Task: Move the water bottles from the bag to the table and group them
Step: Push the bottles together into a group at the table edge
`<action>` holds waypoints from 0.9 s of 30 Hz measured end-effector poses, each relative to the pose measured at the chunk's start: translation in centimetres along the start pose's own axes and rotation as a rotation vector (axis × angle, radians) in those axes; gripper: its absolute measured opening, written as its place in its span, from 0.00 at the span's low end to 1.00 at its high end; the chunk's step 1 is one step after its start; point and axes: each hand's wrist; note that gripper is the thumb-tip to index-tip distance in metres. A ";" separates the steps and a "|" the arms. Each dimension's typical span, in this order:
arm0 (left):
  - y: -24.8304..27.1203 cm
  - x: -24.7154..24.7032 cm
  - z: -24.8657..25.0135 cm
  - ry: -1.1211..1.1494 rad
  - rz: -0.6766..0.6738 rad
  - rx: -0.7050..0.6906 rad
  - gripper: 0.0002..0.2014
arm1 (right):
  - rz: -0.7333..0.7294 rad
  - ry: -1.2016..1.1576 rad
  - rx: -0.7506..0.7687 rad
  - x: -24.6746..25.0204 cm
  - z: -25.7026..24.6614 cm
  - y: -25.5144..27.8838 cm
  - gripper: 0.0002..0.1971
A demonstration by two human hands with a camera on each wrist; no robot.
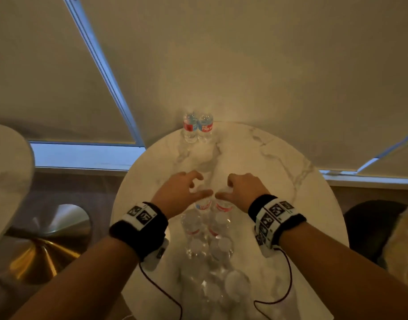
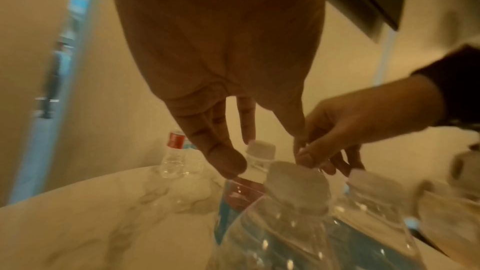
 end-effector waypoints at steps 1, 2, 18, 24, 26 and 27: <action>-1.0 -0.1 0.2 -0.071 -0.086 0.000 0.27 | -0.004 0.026 -0.006 -0.4 0.0 -0.4 0.23; -1.9 -0.2 0.3 -0.135 -0.149 -0.007 0.26 | 0.001 0.040 -0.014 -0.7 0.1 -0.9 0.21; -25.8 8.1 2.2 -0.198 -0.052 -0.314 0.17 | 0.179 -0.008 -0.089 11.1 7.8 -17.5 0.19; -29.8 9.0 1.8 -0.238 0.015 -0.332 0.17 | 0.205 0.055 -0.010 13.7 7.9 -22.3 0.18; -30.3 9.3 1.5 -0.257 0.029 -0.343 0.17 | 0.203 0.071 0.006 14.1 8.0 -23.2 0.18; -30.4 9.5 1.3 -0.264 0.033 -0.349 0.17 | 0.206 0.078 0.011 14.2 8.0 -23.5 0.18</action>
Point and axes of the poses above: each hand's wrist, its own y-axis away from the middle knuckle, its own x-axis out of the back of the hand, z = x × y, and after that the axes turned 13 degrees about -z, right-handed
